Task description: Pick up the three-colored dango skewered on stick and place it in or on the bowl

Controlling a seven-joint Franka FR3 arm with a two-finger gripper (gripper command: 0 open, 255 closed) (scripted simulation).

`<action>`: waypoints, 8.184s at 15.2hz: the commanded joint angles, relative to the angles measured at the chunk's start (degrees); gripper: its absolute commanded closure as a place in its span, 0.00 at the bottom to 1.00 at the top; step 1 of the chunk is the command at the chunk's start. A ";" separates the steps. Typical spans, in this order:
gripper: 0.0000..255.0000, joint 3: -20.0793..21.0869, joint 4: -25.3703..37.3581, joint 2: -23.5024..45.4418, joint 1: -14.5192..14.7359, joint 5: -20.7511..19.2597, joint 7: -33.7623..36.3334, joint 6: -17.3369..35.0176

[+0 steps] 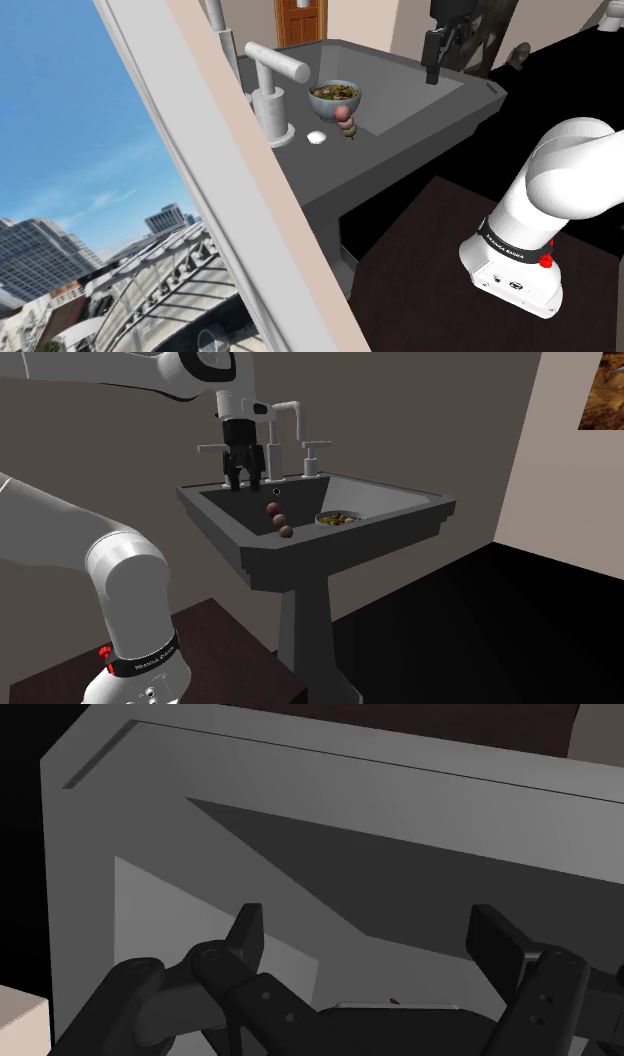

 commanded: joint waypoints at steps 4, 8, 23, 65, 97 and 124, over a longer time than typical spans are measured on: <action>0.00 3.38 0.96 5.33 -1.60 2.92 8.60 3.37; 0.00 7.39 3.60 13.43 -3.87 5.77 19.71 7.79; 0.00 13.91 15.41 39.06 -9.27 6.84 49.19 19.59; 0.00 14.67 -10.54 30.22 -7.48 20.19 57.01 54.38; 1.00 12.55 0.57 22.52 -7.85 19.08 58.13 35.66; 1.00 3.34 32.76 44.61 -15.12 13.36 46.36 23.66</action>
